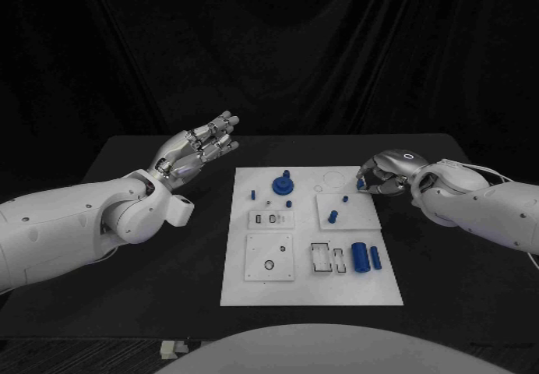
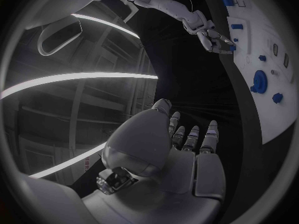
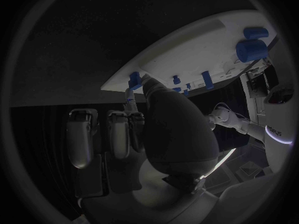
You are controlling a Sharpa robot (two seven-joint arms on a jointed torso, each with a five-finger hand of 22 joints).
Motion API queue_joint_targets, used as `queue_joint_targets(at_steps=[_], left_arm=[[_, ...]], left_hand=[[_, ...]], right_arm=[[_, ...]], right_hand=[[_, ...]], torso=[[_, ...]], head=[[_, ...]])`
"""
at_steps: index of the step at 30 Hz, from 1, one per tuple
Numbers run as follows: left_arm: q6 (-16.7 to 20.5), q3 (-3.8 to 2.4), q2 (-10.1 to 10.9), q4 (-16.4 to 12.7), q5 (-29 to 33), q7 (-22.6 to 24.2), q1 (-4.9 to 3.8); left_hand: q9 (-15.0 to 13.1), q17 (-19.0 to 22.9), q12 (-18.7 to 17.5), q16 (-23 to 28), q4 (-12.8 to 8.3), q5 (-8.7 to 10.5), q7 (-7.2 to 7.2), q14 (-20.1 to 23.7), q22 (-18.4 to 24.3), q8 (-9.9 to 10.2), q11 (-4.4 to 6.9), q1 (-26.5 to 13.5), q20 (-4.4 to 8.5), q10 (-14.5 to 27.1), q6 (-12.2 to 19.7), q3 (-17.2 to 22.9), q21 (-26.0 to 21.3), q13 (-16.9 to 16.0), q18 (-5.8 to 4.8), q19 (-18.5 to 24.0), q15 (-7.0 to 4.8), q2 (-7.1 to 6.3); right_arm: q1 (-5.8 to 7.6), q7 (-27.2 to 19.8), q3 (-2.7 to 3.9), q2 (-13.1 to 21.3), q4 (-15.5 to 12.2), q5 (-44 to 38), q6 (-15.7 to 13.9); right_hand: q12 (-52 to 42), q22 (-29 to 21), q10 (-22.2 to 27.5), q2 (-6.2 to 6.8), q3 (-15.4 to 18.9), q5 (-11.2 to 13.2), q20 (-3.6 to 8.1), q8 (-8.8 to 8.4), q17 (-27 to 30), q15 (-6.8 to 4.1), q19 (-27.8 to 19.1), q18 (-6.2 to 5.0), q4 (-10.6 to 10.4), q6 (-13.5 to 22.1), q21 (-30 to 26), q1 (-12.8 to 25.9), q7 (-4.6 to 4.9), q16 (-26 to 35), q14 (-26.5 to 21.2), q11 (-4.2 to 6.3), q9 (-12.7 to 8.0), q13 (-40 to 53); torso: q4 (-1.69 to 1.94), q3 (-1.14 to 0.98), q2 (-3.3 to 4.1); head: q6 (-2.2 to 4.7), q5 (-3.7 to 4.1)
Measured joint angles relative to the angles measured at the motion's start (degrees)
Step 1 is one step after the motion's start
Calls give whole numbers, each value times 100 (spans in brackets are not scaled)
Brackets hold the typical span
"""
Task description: Assemble the parts on the task board
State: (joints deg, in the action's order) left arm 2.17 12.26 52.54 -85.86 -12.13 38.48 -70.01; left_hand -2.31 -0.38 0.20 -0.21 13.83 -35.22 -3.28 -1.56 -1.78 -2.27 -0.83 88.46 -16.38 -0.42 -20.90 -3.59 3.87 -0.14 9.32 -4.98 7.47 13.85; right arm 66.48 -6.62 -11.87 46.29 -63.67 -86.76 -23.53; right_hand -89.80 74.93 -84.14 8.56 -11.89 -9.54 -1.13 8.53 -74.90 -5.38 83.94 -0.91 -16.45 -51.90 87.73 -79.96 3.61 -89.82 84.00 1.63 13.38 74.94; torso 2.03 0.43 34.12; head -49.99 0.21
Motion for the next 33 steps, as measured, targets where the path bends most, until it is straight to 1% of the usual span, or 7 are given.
queue_joint_targets(at_steps=[11, 13, 16, 18, 21, 25, 33], left_arm=[[-19, 0, -12, 4, 0, -15, 4], [-22, 0, -12, 4, 0, -19, 5], [-28, 0, -12, 5, 0, -23, 7], [-32, 0, -12, 5, 0, -25, 9], [-37, 0, -12, 5, 0, -27, 12], [-41, 0, -14, 6, 0, -30, 21], [-46, 0, -14, 6, 0, -32, 34]], left_hand=[[-5, -5, 0, 0, -16, 0, 0, -21, 0, 0, 0, 0, 0, 0, 0, 16, 0, 0, 0, 0, 21, 0], [-5, -5, 0, 0, -16, 0, 0, -21, 0, 0, 0, 0, 0, 0, 0, 16, 0, 0, -1, 0, 21, 0], [-5, -4, 0, 0, -16, 0, -3, -21, 0, 0, 0, 0, 0, 0, -3, 16, 0, 0, -1, 0, 21, 0], [-5, -4, 0, 0, -16, 0, -24, -21, 0, 0, 0, 0, 0, 0, -24, 16, 0, 0, 0, 0, 21, 0], [-5, -4, 0, 0, -16, 0, -24, -21, 0, 0, 0, 0, 0, 0, -24, 16, 0, 0, 0, 0, 21, 0], [-5, -4, 0, 0, -16, 0, -24, -21, 0, 0, 0, 0, 0, 0, -24, 16, 0, 0, 0, 0, 21, 0], [-4, -3, 0, 0, -32, 0, -21, -20, 0, 0, 0, 0, 0, 0, -22, 32, 23, 0, 0, 0, 21, 0]], right_arm=[[-2, 17, 0, -22, 22, 0, 22], [-2, 21, 0, -24, 29, 0, 29], [-2, 27, 0, -30, 42, 0, 38], [-2, 31, 0, -34, 50, 0, 41], [-3, 35, 0, -39, 59, 0, 43], [-3, 37, 0, -43, 61, 0, 42], [-3, 32, 0, -37, 51, 0, -26]], right_hand=[[0, -1, 0, -8, -22, -107, 0, 0, 0, 0, 0, 0, 9, 0, -27, -77, 0, 0, 0, 0, 0, -1], [0, -1, 0, -28, -37, -114, 0, 0, 0, 0, 0, 0, 24, -6, -27, -118, -2, 0, 0, 0, 0, -1], [0, -1, 0, -36, -71, -245, 0, 23, 0, 0, 0, 0, 26, -50, -60, -184, -11, 0, 0, 0, 0, -1], [0, -1, 0, -35, -78, -323, 0, 23, 0, 0, 0, 0, 33, -70, -60, -231, 9, 0, 0, 0, 2, -1], [0, -1, 0, -35, -78, -354, 0, 96, 0, 0, 0, 0, 33, -177, -60, -231, -6, 0, 0, 0, 28, -1], [0, -2, 0, -72, -78, -357, 0, 150, 0, 0, 0, 0, 33, -271, -60, -273, -5, 0, 0, 0, 71, -2], [0, -2, 0, -83, -77, -375, 0, 283, 0, 0, 0, 0, 33, -491, -80, -295, -21, 0, 0, 0, 149, -2]], torso=[[-1, 0, 0], [-1, 0, 0], [0, 0, 0], [0, 1, 0], [0, 0, 1], [-1, 1, 1], [0, 1, 0]], head=[[0, 1], [0, 4], [0, 4], [0, -1], [0, -5], [0, -7], [0, -12]])
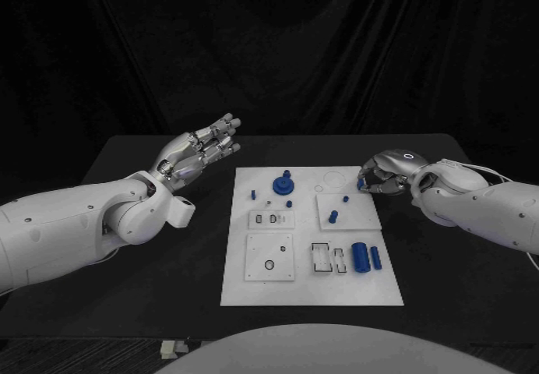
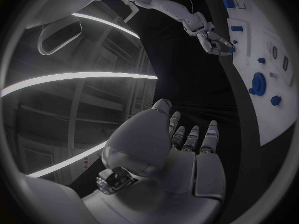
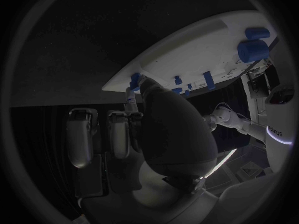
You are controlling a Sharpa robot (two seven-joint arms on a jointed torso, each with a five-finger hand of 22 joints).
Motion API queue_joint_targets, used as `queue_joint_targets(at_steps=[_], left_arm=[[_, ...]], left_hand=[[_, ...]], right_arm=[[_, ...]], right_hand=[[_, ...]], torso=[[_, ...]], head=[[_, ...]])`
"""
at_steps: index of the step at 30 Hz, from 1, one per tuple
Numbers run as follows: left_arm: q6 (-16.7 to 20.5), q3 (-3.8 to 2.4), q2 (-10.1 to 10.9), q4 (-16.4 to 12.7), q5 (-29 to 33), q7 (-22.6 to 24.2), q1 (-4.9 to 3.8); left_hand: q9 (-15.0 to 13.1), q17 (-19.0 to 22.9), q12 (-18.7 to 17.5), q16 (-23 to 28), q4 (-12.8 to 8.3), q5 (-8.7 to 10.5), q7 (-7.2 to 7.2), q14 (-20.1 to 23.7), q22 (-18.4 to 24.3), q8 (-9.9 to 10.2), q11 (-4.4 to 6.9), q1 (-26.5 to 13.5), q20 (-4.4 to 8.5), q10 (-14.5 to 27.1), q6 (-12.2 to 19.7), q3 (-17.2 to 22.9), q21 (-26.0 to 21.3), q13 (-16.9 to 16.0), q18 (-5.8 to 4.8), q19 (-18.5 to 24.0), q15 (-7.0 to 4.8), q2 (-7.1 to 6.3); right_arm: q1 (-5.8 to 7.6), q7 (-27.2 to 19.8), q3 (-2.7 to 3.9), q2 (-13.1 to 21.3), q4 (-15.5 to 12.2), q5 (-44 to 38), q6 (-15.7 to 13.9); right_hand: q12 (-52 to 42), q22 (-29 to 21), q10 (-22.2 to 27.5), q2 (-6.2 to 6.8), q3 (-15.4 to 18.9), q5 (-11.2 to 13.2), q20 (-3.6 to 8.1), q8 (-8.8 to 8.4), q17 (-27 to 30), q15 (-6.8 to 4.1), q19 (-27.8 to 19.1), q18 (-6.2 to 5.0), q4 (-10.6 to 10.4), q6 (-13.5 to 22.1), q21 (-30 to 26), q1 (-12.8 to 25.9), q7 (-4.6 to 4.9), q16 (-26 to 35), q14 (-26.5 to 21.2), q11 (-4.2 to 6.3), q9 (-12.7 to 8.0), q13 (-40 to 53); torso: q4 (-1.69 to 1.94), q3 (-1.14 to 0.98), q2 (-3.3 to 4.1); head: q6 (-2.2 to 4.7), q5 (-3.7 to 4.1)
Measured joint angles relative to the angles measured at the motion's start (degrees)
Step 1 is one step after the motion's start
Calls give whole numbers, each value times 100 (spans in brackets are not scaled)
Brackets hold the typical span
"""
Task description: Assemble the parts on the task board
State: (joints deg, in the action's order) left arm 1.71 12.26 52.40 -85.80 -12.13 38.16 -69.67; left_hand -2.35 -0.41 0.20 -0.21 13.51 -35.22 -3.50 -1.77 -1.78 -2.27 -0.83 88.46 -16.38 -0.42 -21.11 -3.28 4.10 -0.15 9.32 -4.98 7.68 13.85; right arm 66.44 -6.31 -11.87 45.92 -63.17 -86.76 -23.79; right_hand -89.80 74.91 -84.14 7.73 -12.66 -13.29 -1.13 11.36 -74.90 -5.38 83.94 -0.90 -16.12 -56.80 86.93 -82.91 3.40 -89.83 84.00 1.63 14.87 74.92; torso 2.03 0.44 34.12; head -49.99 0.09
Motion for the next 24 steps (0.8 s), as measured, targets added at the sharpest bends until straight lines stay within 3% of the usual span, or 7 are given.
queue_joint_targets(at_steps=[13, 24], left_arm=[[-3, 0, 3, 8, 0, -2, 18], [-7, 0, -1, 23, 0, -8, 26]], left_hand=[[1, 0, 0, 0, 0, 0, 0, 0, 0, 0, 0, 0, 0, 0, 1, 0, 0, 0, 0, 0, 0, 0], [0, 1, 0, 0, 0, 0, 1, 0, 0, 0, 0, 0, 0, 0, 1, 0, 0, 0, 0, 0, 0, 0]], right_arm=[[19, -4, 1, 155, -349, 0, -295], [321, 64, 5, 196, -1153, -39, -399]], right_hand=[[0, -1, 0, -27, -15, -104, 0, 45, 0, 0, 0, 0, 17, -62, 0, -57, -19, 0, 0, 0, 54, 0], [0, -1, 0, -27, -15, -134, 0, 44, 0, 0, 0, 0, 17, -82, 0, -57, 1, 0, 0, 0, 74, -1]], torso=[[-1, 0, 0], [-4, 1, -5]], head=[[0, -13], [0, -4]])
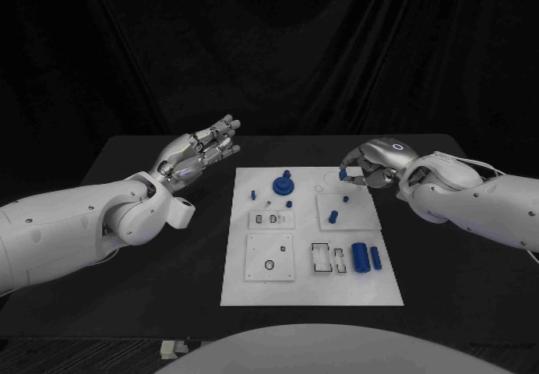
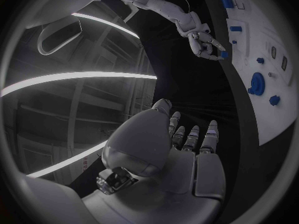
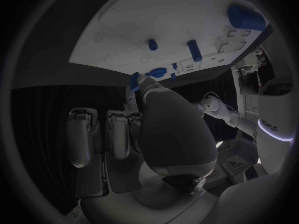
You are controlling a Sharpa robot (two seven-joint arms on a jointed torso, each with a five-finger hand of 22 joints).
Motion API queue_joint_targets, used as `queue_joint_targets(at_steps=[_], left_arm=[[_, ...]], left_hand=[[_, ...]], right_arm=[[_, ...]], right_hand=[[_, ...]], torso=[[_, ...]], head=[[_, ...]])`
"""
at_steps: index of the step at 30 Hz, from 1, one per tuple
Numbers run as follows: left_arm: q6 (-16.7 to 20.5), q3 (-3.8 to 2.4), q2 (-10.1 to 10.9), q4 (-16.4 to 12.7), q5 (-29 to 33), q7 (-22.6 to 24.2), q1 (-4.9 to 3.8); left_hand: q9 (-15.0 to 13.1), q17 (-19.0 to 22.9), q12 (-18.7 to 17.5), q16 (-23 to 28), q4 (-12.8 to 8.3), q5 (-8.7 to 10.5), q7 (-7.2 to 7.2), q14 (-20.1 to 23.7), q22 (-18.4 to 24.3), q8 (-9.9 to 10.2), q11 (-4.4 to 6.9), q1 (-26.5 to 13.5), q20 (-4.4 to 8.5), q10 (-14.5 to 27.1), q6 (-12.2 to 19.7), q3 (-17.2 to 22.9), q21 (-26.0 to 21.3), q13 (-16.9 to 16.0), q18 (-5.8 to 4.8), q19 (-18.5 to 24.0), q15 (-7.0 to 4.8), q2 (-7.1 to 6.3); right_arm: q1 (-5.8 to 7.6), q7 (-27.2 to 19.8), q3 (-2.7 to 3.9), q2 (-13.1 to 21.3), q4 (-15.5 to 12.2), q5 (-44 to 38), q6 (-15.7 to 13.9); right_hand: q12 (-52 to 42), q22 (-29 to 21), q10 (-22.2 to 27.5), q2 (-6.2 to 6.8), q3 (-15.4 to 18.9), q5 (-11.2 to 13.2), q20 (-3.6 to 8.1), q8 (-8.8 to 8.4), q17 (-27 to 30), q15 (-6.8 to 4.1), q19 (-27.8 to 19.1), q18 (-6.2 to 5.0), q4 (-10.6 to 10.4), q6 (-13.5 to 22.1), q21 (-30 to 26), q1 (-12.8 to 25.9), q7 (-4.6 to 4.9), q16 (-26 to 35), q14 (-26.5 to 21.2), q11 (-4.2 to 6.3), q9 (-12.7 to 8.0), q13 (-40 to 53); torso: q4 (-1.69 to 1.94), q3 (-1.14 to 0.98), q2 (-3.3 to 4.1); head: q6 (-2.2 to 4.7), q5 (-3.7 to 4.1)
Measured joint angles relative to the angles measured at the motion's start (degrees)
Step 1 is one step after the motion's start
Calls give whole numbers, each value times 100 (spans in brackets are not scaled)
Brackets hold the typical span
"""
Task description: Assemble the parts on the task board
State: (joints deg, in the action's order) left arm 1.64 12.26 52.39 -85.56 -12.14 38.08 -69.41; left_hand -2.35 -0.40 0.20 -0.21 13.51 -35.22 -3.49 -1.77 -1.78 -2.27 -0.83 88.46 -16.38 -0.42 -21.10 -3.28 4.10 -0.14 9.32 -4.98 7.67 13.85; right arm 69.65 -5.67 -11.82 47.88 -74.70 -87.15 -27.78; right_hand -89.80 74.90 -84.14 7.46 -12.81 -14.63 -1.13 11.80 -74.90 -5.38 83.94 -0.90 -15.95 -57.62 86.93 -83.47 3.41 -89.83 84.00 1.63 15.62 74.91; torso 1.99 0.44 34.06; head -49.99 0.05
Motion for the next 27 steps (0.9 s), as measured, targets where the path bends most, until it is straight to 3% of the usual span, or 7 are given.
queue_joint_targets(at_steps=[12, 27], left_arm=[[-9, 0, 2, 9, 0, -14, 7], [-36, -1, -4, 13, 0, -21, 68]], left_hand=[[-3, 1, 0, 0, 0, 0, 0, 0, 0, 0, 0, 0, 0, 0, 0, 0, 0, 0, 0, 0, 0, 0], [-3, 1, 0, 0, 8, -22, 0, 0, 0, 0, -20, 0, 0, -20, 0, 40, 0, 0, 0, 0, 0, 0]], right_arm=[[42, 141, -3, -330, -795, -135, 179], [-104, 257, -2, -772, -917, -650, 591]], right_hand=[[0, 4, 22, 0, -23, -157, -27, -17, 0, 38, 14, 0, 23, 21, -35, 0, 21, 0, -5, -22, 12, -1], [0, 3, 22, -39, -39, -202, -42, -53, -3, 38, -1, 0, 40, 44, -79, -54, 41, 0, -6, -22, 31, -1]], torso=[[4, 1, 4], [11, 2, 7]], head=[[0, -19], [0, -33]])
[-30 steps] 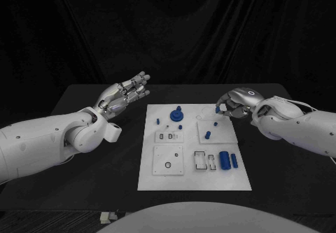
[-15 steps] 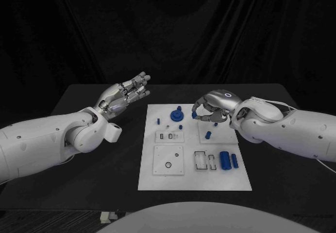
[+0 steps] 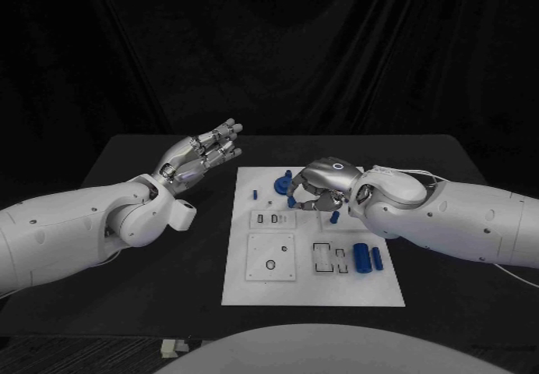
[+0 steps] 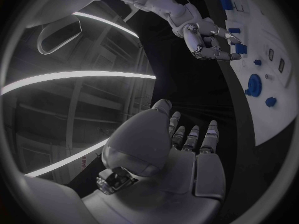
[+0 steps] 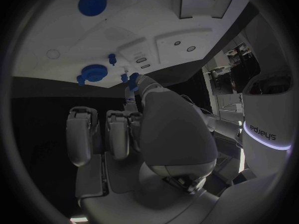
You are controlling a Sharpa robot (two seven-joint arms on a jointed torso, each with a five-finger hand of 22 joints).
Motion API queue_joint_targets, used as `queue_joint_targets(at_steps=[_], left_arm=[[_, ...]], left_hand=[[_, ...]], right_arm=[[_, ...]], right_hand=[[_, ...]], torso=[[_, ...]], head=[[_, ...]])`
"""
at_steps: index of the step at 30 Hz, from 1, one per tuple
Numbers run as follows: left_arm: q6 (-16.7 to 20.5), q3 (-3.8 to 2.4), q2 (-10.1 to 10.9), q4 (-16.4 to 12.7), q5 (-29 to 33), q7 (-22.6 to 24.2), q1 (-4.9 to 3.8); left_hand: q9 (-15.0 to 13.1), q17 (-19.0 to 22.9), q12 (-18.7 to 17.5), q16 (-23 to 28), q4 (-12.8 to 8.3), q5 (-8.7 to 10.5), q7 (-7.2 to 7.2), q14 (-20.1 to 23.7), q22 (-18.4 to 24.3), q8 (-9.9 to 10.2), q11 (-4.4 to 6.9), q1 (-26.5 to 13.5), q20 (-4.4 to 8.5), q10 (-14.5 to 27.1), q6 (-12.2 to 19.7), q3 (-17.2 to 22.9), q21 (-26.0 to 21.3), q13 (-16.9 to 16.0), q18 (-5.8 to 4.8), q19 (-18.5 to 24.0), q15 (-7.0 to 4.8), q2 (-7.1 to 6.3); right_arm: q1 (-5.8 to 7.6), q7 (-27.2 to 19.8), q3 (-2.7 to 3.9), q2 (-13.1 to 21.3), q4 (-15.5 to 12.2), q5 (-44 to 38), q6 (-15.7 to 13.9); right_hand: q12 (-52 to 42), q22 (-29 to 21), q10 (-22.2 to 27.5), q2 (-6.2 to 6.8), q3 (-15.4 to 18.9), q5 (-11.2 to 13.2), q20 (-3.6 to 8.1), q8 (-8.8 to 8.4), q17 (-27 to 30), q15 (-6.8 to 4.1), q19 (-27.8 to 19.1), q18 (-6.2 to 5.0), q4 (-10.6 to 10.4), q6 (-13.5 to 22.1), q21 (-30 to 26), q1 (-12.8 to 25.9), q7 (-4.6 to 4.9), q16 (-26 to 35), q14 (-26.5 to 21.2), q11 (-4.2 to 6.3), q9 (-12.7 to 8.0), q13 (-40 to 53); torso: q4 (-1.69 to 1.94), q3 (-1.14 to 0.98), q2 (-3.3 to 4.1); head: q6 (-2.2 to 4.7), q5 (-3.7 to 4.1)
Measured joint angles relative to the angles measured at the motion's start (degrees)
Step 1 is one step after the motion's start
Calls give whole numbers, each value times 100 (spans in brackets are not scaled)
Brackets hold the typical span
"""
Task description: Assemble the parts on the task board
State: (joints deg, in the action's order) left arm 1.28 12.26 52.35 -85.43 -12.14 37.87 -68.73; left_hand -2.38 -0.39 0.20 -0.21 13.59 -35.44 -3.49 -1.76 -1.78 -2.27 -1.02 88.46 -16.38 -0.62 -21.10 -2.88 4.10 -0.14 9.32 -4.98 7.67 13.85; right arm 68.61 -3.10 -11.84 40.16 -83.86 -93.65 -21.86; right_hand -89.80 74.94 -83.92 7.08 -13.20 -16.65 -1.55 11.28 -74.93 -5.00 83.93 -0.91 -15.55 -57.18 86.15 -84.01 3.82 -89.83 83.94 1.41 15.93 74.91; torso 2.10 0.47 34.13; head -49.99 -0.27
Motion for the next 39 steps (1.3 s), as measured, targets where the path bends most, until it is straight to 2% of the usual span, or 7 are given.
queue_joint_targets(at_steps=[13, 21, 39], left_arm=[[-26, 1, -28, -11, 0, -15, 13], [-41, 1, -29, -5, 0, -23, 15], [-69, 0, -33, -2, 0, -34, 21]], left_hand=[[1, 0, 0, 0, 0, 0, 0, 0, 0, 0, -2, 0, 0, 2, 0, 0, 0, 0, 0, 0, 0, 0], [1, 0, 0, 0, 0, 0, 0, 0, 0, 0, -15, 0, 0, 15, 0, 0, 0, 0, 0, 0, 0, 0], [2, 1, 0, 0, 0, 0, 0, 0, 0, 0, -13, 0, 0, 13, 0, 0, 0, 0, 0, 0, 0, 0]], right_arm=[[-133, 71, -1, -177, 134, -198, 263], [-154, 97, -1, -235, 204, -234, 356], [-189, 171, 0, -324, 292, -254, 472]], right_hand=[[0, -1, 0, 1, 0, -20, 0, 9, -1, 0, 0, 0, 0, 14, -45, 0, 13, 0, 0, 0, -3, 0], [0, -1, 0, 1, 1, -20, 0, 9, -1, 15, 0, 0, 0, 21, -45, 1, 19, 0, 15, 0, -3, 0], [0, -2, -21, 2, 1, -43, 0, 3, 0, 35, 0, 0, 0, 42, -99, 2, 22, 0, -5, -20, 7, 4]], torso=[[-1, 0, 1], [-10, -1, -1], [-6, -2, -1]], head=[[0, -18], [0, -26], [0, -14]])
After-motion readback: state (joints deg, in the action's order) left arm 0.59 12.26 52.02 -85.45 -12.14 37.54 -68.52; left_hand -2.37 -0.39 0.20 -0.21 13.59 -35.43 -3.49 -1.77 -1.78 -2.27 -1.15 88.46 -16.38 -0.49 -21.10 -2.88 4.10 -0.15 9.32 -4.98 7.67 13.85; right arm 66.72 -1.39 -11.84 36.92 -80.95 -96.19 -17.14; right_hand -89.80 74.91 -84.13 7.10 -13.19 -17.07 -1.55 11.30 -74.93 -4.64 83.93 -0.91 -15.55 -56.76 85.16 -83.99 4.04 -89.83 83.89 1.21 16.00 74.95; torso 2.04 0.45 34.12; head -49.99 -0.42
